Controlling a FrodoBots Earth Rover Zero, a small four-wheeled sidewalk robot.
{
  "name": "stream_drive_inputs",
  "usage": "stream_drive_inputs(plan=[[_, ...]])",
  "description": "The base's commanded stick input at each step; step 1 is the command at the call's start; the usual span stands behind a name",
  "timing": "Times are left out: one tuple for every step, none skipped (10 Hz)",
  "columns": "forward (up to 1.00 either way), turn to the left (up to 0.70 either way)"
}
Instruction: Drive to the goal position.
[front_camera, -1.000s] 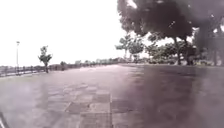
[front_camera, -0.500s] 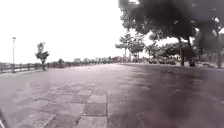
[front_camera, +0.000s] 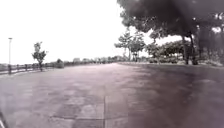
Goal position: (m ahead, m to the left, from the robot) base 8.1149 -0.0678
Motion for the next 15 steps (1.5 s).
stream_drive_inputs(plan=[[1.0, 0.0], [1.0, 0.0], [1.0, 0.0], [1.0, 0.0], [1.0, 0.0], [1.0, 0.0], [1.0, 0.0], [1.0, 0.0], [1.0, 0.0], [1.0, 0.05], [1.0, 0.19], [1.0, 0.39], [1.0, 0.01], [1.0, 0.0], [1.0, 0.0]])
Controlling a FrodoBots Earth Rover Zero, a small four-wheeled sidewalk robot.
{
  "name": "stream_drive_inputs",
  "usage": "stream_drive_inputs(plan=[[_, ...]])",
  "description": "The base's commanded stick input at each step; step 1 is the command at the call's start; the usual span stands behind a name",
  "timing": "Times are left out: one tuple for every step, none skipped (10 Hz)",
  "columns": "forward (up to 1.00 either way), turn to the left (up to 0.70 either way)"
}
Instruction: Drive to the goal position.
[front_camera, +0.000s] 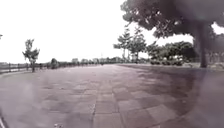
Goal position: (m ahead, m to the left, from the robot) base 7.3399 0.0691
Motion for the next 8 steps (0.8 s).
stream_drive_inputs(plan=[[1.0, 0.0], [1.0, 0.0], [1.0, 0.0], [1.0, 0.0], [1.0, 0.0], [1.0, 0.0], [1.0, 0.0], [1.0, 0.0]])
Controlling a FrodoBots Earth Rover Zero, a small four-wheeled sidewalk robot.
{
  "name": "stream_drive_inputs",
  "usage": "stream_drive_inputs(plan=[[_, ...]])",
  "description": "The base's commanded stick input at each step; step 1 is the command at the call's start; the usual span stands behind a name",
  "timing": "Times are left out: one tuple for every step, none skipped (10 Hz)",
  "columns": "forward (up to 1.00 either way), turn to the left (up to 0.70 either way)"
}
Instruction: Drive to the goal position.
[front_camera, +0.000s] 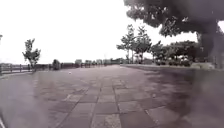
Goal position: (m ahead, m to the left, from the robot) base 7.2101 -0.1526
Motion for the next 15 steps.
stream_drive_inputs(plan=[[1.0, 0.0], [1.0, 0.0], [1.0, 0.0], [1.0, 0.0], [1.0, 0.0], [1.0, 0.0], [1.0, 0.0], [1.0, 0.0], [1.0, 0.0], [1.0, 0.0], [1.0, 0.0], [1.0, 0.0], [1.0, 0.0], [1.0, 0.0], [1.0, 0.0]])
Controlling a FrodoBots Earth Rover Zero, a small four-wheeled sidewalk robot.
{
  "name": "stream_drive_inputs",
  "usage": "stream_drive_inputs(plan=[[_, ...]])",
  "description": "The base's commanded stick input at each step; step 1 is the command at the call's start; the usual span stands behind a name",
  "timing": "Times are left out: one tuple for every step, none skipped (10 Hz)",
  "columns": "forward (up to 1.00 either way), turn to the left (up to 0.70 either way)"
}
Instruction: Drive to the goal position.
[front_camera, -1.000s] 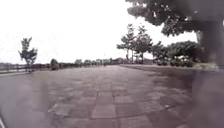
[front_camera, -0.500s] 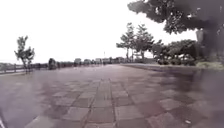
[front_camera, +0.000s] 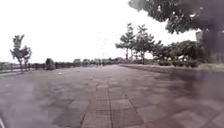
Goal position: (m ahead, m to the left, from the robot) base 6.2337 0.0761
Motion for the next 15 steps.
stream_drive_inputs(plan=[[1.0, 0.0], [1.0, 0.0], [1.0, 0.0], [1.0, 0.0], [1.0, 0.0], [1.0, 0.0], [1.0, 0.0], [1.0, 0.0], [1.0, 0.0], [1.0, 0.0], [1.0, 0.0], [1.0, 0.0], [1.0, 0.0], [1.0, 0.0], [1.0, 0.0]])
